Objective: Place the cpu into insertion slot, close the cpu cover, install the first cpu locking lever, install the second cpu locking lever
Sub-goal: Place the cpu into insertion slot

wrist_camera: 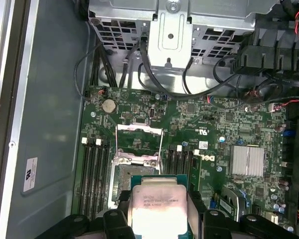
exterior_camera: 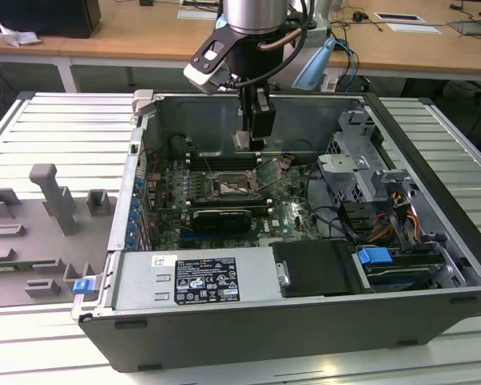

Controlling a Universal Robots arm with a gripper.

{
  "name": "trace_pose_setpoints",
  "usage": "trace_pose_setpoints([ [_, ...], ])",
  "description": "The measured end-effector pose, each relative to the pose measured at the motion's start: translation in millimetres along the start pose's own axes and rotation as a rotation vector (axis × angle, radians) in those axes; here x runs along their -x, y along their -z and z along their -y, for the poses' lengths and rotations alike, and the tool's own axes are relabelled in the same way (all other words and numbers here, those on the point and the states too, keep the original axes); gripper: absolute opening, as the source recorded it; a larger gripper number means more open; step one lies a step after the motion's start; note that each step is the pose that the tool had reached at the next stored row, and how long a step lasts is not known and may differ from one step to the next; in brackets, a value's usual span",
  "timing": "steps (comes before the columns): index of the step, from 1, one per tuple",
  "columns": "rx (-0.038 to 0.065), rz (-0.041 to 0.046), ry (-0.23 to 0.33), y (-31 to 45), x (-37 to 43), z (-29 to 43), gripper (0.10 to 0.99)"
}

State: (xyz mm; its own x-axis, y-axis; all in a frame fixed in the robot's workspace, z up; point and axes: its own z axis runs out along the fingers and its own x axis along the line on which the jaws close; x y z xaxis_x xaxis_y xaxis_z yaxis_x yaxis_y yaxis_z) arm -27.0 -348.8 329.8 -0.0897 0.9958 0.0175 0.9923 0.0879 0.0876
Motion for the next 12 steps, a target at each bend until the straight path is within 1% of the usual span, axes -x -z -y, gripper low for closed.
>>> trace_pose_setpoints([
  [12, 0.0, 0.0004, -0.004, -4.0, 0.1, 0.3, 0.529],
])
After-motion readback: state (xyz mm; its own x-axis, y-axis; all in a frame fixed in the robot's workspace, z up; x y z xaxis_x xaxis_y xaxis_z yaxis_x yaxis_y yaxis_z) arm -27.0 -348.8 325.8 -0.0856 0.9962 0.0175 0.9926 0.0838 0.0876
